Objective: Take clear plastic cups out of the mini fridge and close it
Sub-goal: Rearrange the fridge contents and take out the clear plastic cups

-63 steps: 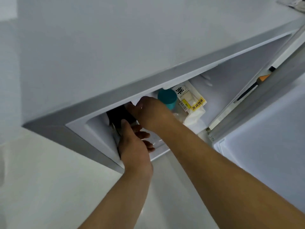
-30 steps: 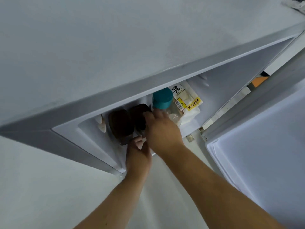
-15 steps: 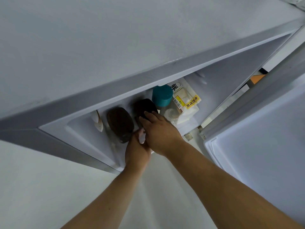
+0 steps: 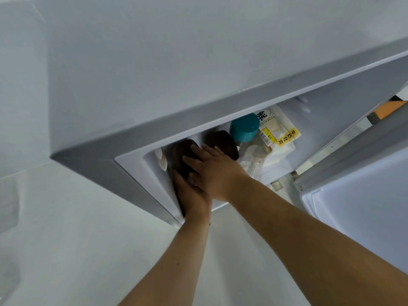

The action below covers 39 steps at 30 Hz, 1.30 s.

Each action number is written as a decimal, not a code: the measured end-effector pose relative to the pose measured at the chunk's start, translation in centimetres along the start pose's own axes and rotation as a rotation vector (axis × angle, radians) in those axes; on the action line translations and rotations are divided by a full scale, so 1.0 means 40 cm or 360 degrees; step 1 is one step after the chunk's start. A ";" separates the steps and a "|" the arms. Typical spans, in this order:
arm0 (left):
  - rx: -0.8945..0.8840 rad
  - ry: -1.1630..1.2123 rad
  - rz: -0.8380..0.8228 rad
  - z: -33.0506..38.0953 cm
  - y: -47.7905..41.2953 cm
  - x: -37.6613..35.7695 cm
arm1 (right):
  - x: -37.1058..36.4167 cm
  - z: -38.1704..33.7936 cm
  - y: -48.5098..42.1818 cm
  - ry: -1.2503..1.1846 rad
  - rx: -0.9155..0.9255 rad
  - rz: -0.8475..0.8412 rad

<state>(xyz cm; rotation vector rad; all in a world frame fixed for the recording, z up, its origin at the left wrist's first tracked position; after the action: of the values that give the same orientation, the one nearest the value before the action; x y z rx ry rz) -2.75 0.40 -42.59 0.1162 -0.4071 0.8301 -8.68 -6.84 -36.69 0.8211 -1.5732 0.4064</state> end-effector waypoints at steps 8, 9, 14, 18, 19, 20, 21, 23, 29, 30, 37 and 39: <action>0.0270 0.0442 -0.0033 0.025 -0.038 0.009 | 0.026 0.006 0.044 -0.0164 -0.0142 0.0147; -0.0068 -0.0021 -0.0082 0.025 -0.023 0.004 | 0.037 0.010 0.064 -0.0275 -0.0157 0.0301; 0.0567 0.0343 -0.0247 -0.019 0.030 -0.007 | 0.007 0.125 0.242 -0.1075 -0.1087 0.1280; 0.0619 0.0237 -0.0286 -0.016 0.055 -0.006 | -0.003 0.175 0.250 -0.0725 -0.1109 0.1294; 0.0641 0.0249 -0.0263 -0.012 0.066 -0.003 | 0.004 0.177 0.235 -0.0550 -0.1001 0.1245; 0.0672 0.0246 -0.0248 -0.007 0.073 0.000 | 0.011 0.180 0.218 -0.0437 -0.0937 0.1177; 0.0681 0.0200 -0.0246 -0.004 0.075 0.003 | 0.017 0.185 0.203 -0.0365 -0.0923 0.1106; 0.0613 0.0182 -0.0309 -0.002 0.076 0.001 | 0.020 0.205 0.180 -0.0279 -0.0973 0.0974; 0.0004 -0.0283 -0.1052 0.028 0.092 -0.035 | 0.011 0.249 0.125 -0.0194 -0.0932 0.0479; -0.0079 -0.0361 -0.1131 0.030 0.094 -0.042 | 0.011 0.252 0.120 -0.0185 -0.0900 0.0441; -0.0762 -0.0749 -0.1191 0.063 0.105 -0.067 | 0.032 0.247 0.200 -0.0088 -0.0804 0.0519; -0.0910 -0.0863 -0.1164 0.070 0.118 -0.077 | 0.054 0.235 0.264 -0.0061 -0.0854 0.0680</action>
<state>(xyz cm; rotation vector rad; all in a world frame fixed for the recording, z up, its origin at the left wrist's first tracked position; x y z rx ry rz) -8.95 0.74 -41.49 -0.0493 -1.0217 -0.0742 -22.78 -6.57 -34.28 0.0790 -1.7808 0.2491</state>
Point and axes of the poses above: each hand's wrist, its own y-axis away from the middle knuckle, its own x-axis out of the back of the hand, z = x × y, the point moved 3 cm from there along -y, towards the middle knuckle, and after that the axes turned 6 degrees about -x, right-handed, at the moved point
